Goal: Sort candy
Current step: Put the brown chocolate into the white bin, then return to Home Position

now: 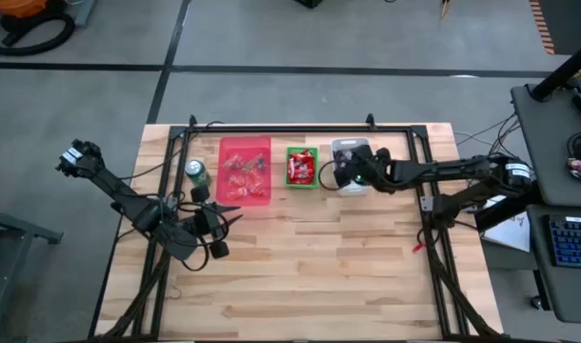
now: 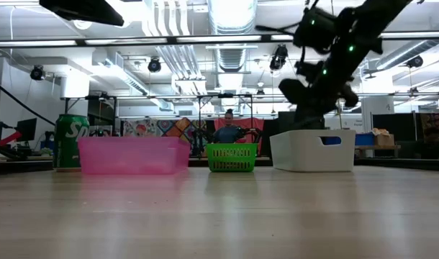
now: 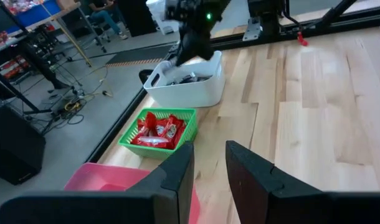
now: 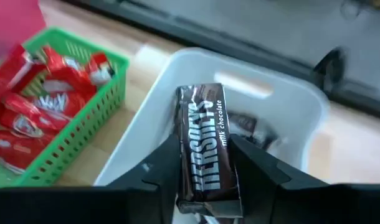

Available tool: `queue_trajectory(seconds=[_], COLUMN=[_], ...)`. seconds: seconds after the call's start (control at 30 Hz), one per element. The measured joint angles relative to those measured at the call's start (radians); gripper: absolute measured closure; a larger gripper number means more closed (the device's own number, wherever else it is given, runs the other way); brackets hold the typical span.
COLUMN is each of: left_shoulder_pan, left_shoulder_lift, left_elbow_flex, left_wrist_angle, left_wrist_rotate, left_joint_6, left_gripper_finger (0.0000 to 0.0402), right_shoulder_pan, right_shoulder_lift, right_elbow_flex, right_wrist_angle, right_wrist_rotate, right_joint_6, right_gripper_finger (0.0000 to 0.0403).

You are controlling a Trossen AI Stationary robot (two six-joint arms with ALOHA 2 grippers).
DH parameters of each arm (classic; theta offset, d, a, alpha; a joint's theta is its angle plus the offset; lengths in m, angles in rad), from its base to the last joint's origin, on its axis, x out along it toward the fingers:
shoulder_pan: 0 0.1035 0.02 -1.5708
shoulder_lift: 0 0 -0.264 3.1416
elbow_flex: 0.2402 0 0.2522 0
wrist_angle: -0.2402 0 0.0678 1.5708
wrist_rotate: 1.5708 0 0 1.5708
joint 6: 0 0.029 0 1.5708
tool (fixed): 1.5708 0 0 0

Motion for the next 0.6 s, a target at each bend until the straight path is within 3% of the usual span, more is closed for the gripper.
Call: queue_trajectory(seconds=[0.17, 0.33, 0.47, 0.6], left_shoulder_pan=[0.000, 0.000, -0.001, -0.002], left_shoulder_lift=[0.005, 0.002, -0.021, -0.105], left_elbow_flex=[0.000, 0.000, -0.037, -0.157], left_wrist_angle=[-0.009, -0.074, -0.111, -0.026], left_wrist_rotate=[-0.003, 0.011, 0.116, 0.179], left_joint_6=[0.000, -0.002, 0.003, -0.015], left_gripper_finger=[0.0324, 0.0324, 0.0324, 0.0324], right_shoulder_pan=[-0.064, -0.047, 0.010, 0.060], right_shoulder_lift=[0.018, 0.005, -0.001, -0.001], right_elbow_flex=[-0.010, -0.011, -0.040, -0.120], right_wrist_angle=[0.045, 0.108, 0.266, 0.516], right_wrist_rotate=[-0.071, -0.084, -0.141, -0.255], right_joint_6=[-0.029, -0.091, -0.278, -0.425], right_gripper_finger=[0.0223, 0.0179, 0.0159, 0.0155])
